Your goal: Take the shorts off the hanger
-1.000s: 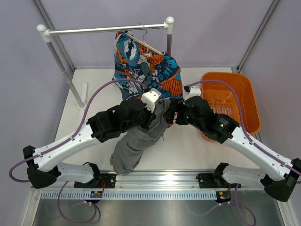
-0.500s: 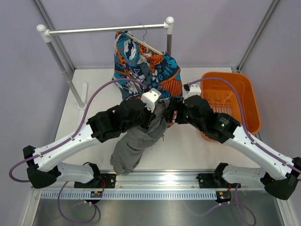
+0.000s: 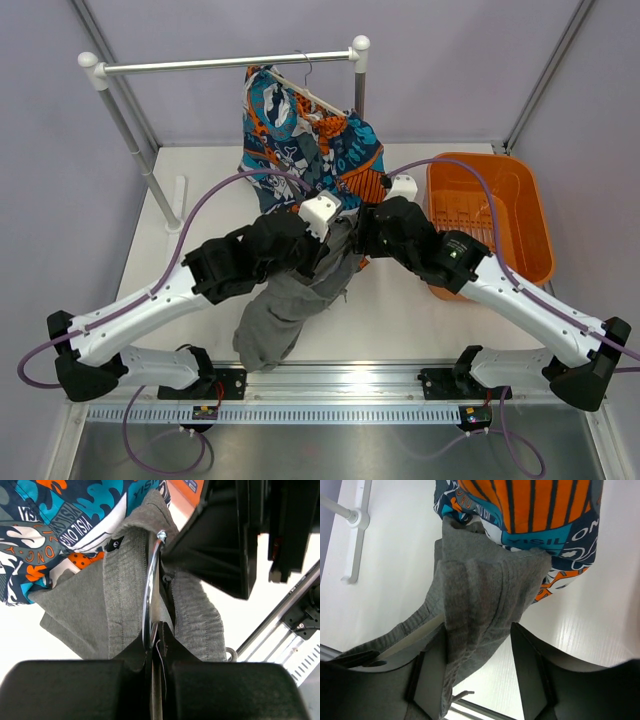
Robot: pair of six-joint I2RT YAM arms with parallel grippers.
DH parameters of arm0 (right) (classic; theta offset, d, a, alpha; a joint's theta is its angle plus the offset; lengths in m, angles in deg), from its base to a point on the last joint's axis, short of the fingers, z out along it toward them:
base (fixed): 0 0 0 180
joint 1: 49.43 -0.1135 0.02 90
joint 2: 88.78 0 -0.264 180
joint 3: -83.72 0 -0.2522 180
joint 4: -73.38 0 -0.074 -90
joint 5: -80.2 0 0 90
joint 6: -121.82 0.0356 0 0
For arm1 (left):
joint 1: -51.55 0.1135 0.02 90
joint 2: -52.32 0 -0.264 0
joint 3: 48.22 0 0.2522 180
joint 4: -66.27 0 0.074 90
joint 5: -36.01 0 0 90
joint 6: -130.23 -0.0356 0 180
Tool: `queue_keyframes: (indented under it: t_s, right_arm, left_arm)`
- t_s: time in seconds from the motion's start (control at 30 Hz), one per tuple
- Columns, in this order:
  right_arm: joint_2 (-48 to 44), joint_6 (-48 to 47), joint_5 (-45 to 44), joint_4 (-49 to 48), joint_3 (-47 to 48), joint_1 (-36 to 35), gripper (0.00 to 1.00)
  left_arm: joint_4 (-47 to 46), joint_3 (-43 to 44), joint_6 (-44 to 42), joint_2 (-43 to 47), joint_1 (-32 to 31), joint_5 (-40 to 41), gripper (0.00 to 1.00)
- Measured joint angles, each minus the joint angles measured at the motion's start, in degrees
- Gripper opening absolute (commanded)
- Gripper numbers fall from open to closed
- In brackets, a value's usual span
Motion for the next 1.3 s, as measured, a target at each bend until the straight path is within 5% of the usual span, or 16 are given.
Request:
queue_keyframes:
  t_s: [0.17, 0.3, 0.9, 1.13, 1.3]
  right_arm:
    - [0.74, 0.24, -2.25, 0.96, 0.48, -0.13, 0.11]
    - [1.16, 0.39, -4.17, 1.62, 0.68, -0.15, 0.00]
    - [1.01, 1.25, -7.30, 5.77, 3.06, 4.33, 0.00]
    - [-0.31, 0.98, -4.39, 5.09, 2.82, 3.98, 0.00]
    - [1.77, -0.09, -5.55, 5.20, 3.48, -2.93, 0.00]
  left_arm:
    - [0.55, -1.20, -0.02, 1.66, 0.02, -1.31, 0.00]
    - [0.76, -2.80, 0.00, 4.00, 0.02, -2.75, 0.00]
    - [0.28, -7.10, -4.35, 21.84, -0.61, -11.45, 0.00]
    - [-2.89, -7.19, -4.24, 24.90, -0.63, -9.86, 0.00]
    - [-6.54, -7.37, -3.32, 23.23, -0.79, -3.56, 0.00]
